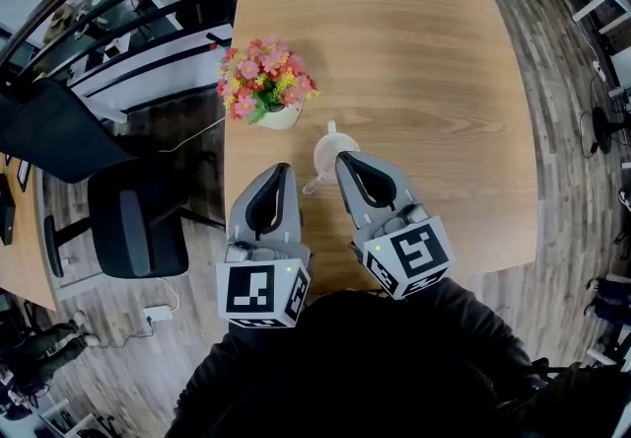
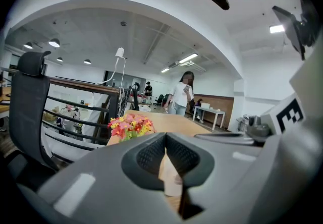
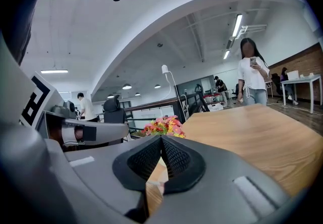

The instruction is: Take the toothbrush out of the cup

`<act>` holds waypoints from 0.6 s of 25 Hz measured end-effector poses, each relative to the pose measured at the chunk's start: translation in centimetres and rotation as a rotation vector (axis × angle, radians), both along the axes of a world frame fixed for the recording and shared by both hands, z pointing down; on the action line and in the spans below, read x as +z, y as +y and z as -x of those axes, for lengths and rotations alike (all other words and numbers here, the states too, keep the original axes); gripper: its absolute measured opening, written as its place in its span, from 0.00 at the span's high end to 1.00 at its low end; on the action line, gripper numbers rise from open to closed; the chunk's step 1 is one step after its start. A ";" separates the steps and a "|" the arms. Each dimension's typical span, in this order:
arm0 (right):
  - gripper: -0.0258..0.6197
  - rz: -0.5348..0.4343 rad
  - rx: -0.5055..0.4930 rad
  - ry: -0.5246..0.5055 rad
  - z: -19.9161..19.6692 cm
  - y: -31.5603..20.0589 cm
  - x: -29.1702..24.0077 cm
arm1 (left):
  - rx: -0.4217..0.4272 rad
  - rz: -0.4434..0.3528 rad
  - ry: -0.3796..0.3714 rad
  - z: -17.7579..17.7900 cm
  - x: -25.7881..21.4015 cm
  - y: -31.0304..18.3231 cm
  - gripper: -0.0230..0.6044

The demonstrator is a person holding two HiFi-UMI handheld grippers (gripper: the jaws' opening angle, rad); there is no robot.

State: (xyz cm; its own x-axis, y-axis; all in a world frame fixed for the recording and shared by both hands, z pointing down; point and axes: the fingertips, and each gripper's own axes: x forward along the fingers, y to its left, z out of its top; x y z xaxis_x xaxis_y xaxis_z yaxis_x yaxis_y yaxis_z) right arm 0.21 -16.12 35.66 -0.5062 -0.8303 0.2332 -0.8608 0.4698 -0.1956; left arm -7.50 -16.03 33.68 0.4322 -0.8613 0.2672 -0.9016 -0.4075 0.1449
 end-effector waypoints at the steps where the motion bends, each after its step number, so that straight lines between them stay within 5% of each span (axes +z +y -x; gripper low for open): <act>1: 0.96 0.011 -0.004 0.005 0.0 0.1 0.4 | -0.003 0.005 0.000 0.0 0.2 0.1 0.95; 15: 0.91 0.032 -0.073 0.026 1.2 1.3 4.0 | -0.073 0.024 0.000 1.7 3.3 0.0 0.95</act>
